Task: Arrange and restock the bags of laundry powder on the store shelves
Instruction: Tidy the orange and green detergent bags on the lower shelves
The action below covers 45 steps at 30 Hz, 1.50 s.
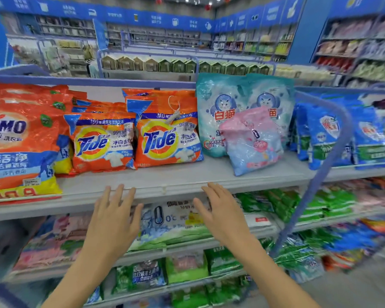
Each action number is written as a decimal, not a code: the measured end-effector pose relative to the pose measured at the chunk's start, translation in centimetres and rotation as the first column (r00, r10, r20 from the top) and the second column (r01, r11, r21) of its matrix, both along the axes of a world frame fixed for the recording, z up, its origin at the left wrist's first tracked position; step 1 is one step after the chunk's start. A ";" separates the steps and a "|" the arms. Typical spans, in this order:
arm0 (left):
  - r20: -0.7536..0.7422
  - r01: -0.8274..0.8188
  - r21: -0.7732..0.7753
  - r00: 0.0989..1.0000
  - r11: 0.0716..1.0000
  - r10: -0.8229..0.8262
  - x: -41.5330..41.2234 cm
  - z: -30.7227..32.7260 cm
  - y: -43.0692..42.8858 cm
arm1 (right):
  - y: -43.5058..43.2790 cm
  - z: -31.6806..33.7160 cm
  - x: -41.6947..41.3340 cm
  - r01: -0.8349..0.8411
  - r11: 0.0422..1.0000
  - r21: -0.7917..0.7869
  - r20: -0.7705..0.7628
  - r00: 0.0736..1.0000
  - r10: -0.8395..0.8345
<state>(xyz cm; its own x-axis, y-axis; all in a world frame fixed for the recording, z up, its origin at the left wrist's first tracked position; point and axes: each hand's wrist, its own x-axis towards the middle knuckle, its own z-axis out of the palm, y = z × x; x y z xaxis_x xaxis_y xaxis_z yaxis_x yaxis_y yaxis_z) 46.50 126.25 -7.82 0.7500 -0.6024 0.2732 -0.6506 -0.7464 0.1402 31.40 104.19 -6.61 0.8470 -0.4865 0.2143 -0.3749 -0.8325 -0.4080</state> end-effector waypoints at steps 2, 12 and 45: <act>-0.010 0.038 -0.021 0.999 0.999 -0.038 -1.3 0.8 -2.2 | -1.9 0.2 -1.4 0.045 0.999 0.011 0.011 0.999 -0.045; -0.215 0.105 -0.286 0.961 0.952 -0.171 -4.5 4.4 -18.6 | -17.4 2.8 -4.4 0.238 0.960 0.145 0.111 0.961 -0.254; -0.660 -0.307 -0.744 0.478 0.594 -0.580 -9.4 10.0 -27.7 | -23.4 7.2 -6.3 -0.307 0.674 0.671 0.489 0.868 -0.092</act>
